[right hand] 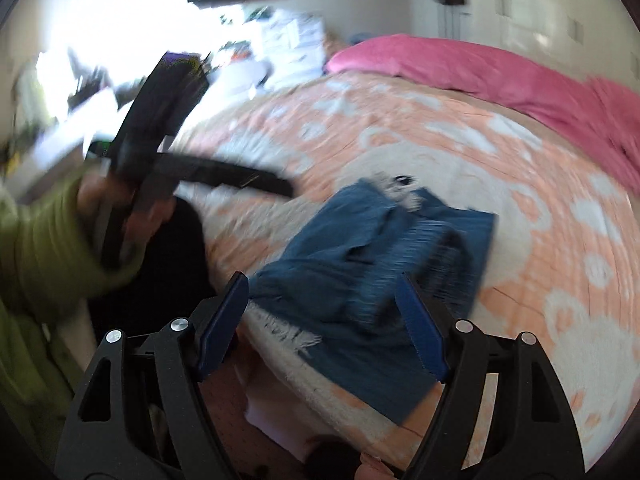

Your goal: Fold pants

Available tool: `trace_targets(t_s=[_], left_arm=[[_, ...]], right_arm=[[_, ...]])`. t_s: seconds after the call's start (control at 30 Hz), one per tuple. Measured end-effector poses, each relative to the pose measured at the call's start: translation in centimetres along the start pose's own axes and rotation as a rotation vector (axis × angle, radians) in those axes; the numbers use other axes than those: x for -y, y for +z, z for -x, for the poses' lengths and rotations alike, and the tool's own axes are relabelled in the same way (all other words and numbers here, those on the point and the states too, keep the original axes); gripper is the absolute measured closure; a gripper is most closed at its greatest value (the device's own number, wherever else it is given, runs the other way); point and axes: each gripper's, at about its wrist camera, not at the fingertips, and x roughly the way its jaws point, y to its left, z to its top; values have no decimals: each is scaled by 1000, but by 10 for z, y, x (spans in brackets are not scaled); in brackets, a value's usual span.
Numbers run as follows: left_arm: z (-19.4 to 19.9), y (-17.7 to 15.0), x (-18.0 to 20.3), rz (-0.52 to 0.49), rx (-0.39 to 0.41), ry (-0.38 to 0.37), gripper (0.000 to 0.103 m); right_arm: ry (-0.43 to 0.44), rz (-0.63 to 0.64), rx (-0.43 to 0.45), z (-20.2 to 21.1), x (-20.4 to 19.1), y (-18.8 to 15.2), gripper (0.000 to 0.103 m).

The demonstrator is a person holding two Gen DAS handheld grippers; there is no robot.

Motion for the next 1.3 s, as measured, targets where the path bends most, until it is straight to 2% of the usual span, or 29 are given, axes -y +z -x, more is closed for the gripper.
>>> trace_targets(t_s=[0.07, 0.13, 0.17, 0.27, 0.43, 0.47, 0.5, 0.6, 0.7, 0.77, 0.83, 0.9, 0.97, 1.13, 1.27, 1.3], left_arm=[[-16, 10, 5, -20, -46, 8, 47], [-30, 20, 10, -30, -70, 15, 55], [-39, 24, 13, -46, -89, 14, 55], [-62, 32, 16, -77, -126, 30, 57], [-85, 23, 10, -73, -107, 27, 57], [-86, 21, 9, -79, -106, 28, 57], [-87, 20, 6, -78, -108, 23, 57], [-88, 22, 2, -65, -111, 2, 57], [-90, 23, -2, -50, -114, -17, 57], [-90, 23, -3, -42, -116, -26, 55], [-90, 24, -4, -30, -116, -34, 55], [-91, 24, -4, -23, -116, -37, 55], [-90, 23, -3, -31, -112, -37, 55], [-87, 20, -2, -37, -92, -38, 55], [-80, 17, 1, -47, -68, -30, 54], [-77, 17, 3, -52, -59, -25, 54]], right_arm=[[-35, 92, -51, -16, -17, 0, 34], [-55, 170, -85, -29, -29, 2, 39], [-62, 207, -95, -33, -34, 3, 45], [-94, 326, -132, -46, -46, 3, 46], [-135, 452, -180, -64, -52, 3, 54], [-140, 476, -188, -66, -53, 1, 59], [-139, 487, -196, -68, -52, 1, 68], [-8, 418, -222, -71, -40, 1, 90], [91, 384, -213, -55, -33, -1, 103], [161, 410, -194, -31, -38, -11, 103], [136, 421, -207, -25, -39, -23, 103], [130, 331, -245, -32, -28, -34, 103], [116, 318, -258, -37, -28, -44, 102], [110, 232, -233, -32, -24, -47, 98], [140, 183, -190, -12, -22, -36, 74], [143, 177, -171, -3, -23, -33, 72]])
